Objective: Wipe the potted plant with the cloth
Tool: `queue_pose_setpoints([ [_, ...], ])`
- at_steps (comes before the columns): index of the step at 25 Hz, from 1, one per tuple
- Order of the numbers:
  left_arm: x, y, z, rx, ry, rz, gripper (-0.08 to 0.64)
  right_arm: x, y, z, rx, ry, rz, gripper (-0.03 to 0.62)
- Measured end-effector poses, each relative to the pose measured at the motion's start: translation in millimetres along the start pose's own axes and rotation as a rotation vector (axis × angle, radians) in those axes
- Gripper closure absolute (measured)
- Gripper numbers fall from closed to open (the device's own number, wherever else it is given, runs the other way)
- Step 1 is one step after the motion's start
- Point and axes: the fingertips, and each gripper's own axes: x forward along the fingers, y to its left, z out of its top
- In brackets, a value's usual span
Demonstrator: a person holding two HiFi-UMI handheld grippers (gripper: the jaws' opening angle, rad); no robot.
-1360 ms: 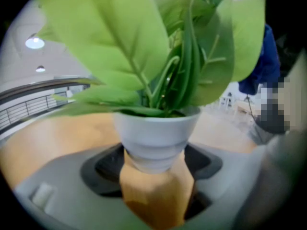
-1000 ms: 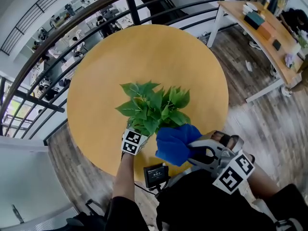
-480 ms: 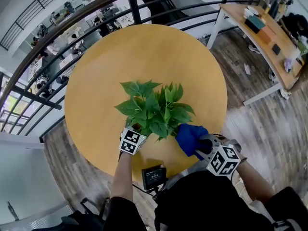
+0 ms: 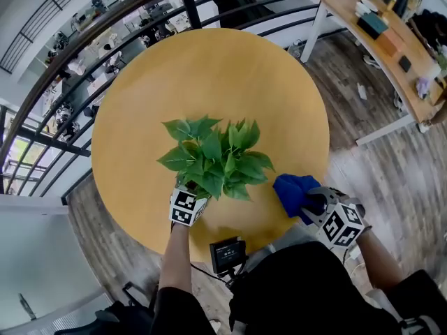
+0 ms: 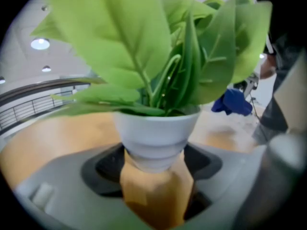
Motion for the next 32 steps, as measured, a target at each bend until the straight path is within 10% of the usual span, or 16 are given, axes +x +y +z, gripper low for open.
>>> queue_pose_setpoints([
  [11, 18.2, 6.4, 8.7, -0.113, 0.014, 0.224, 0.181, -102.5, -102.6, 117.0, 0.076, -0.533, -0.139, 0.489],
  [16, 19.3, 5.9, 6.0, -0.128, 0.018, 0.237, 0.183, -34.8, -106.5, 118.5, -0.013, -0.454, -0.108, 0.489],
  [26, 19.0, 5.6, 5.0, -0.128, 0.018, 0.238, 0.181, 27.3, -110.5, -17.6, 0.006, -0.095, -0.085, 0.489],
  [32, 18.7, 6.4, 6.9, -0.129, 0.017, 0.242, 0.183, -54.8, -186.1, 73.6, -0.076, -0.376, -0.369, 0.489],
])
